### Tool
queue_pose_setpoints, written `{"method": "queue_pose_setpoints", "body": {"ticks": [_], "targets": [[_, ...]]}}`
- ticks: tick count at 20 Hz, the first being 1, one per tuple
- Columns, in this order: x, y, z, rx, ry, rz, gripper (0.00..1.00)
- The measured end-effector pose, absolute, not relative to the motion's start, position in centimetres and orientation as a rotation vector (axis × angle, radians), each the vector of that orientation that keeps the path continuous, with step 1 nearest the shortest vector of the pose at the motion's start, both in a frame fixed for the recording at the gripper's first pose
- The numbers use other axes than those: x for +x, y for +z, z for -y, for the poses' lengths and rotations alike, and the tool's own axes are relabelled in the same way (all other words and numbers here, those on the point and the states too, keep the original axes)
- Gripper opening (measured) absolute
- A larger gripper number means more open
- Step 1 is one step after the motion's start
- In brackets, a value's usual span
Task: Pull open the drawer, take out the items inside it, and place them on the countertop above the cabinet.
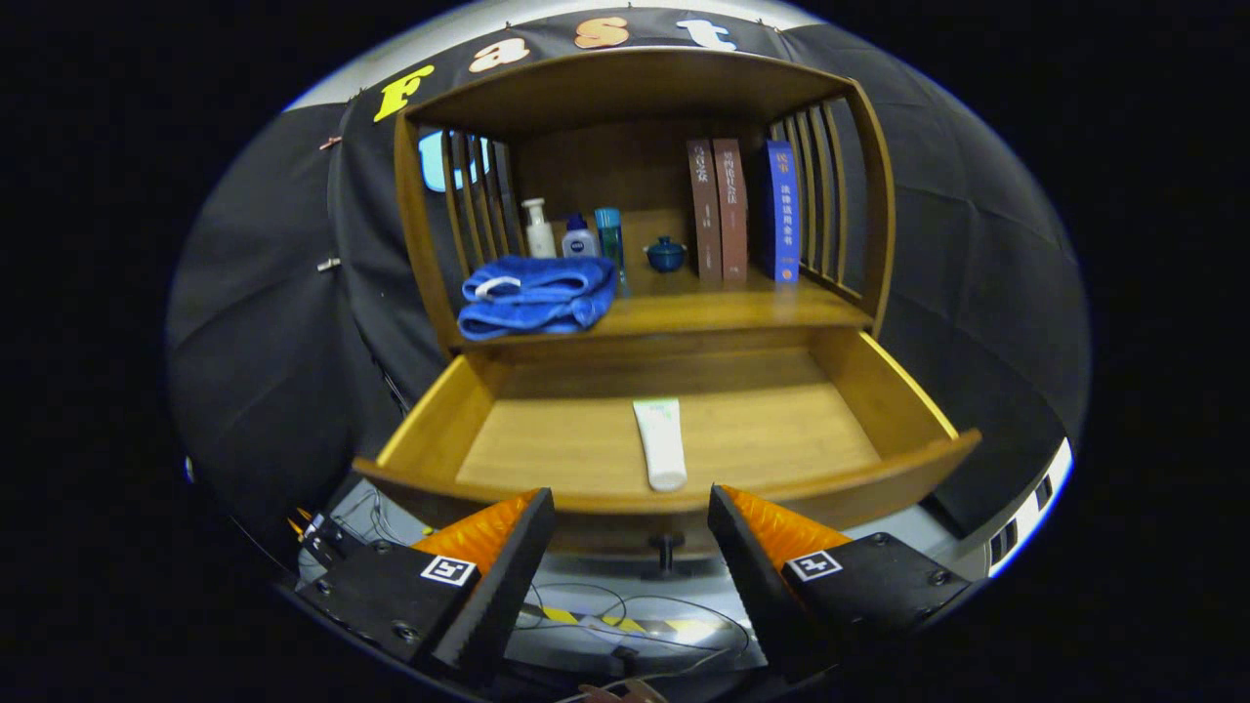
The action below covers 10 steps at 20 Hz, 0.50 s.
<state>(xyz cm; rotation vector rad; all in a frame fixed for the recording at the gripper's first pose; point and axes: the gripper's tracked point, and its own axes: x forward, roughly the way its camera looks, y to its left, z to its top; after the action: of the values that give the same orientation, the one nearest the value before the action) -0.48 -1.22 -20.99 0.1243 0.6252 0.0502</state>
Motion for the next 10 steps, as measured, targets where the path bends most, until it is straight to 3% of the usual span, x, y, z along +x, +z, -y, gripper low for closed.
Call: {"method": "queue_pose_setpoints", "body": {"ticks": [5, 10], "targets": [[6.9, -25.0, 2.5, 0.096, 0.032, -0.812, 0.99], [8.3, -32.2, 3.1, 0.101, 0.017, -1.086, 1.0]]}}
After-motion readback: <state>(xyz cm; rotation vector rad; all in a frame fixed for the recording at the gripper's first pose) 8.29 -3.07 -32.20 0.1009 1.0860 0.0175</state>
